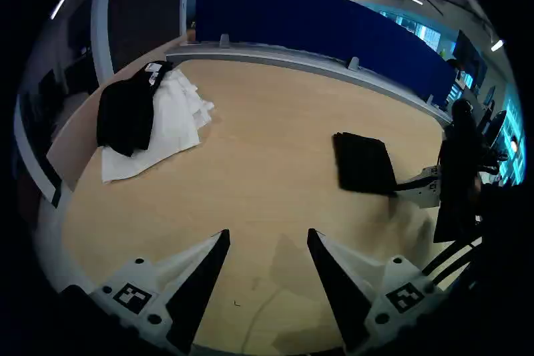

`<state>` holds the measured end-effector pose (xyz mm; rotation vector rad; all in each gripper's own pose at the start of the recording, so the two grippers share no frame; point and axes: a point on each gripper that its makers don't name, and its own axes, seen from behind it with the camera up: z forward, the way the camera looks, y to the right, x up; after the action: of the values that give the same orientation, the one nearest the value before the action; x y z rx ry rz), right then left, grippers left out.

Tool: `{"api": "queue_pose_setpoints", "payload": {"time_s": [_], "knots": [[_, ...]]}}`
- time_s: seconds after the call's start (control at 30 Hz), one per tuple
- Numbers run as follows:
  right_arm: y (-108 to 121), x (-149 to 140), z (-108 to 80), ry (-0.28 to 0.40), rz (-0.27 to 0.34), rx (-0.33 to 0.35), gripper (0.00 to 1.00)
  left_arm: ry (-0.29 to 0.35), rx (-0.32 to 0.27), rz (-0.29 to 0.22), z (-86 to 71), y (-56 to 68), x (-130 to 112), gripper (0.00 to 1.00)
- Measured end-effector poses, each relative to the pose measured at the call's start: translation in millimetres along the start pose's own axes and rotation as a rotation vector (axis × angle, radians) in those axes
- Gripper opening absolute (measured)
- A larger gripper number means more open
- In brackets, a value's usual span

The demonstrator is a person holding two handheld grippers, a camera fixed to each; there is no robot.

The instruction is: Fold towel

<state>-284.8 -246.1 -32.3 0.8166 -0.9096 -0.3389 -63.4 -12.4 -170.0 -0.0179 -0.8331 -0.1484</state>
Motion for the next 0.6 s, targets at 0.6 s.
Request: {"api": "queue_pose_setpoints", "payload": {"time_s": [0.6], "knots": [[11,61,-40.1,0.124,0.001,-0.041,0.07,0.022,-0.012,0.016,-3.6,7.1,16,0.86]]}}
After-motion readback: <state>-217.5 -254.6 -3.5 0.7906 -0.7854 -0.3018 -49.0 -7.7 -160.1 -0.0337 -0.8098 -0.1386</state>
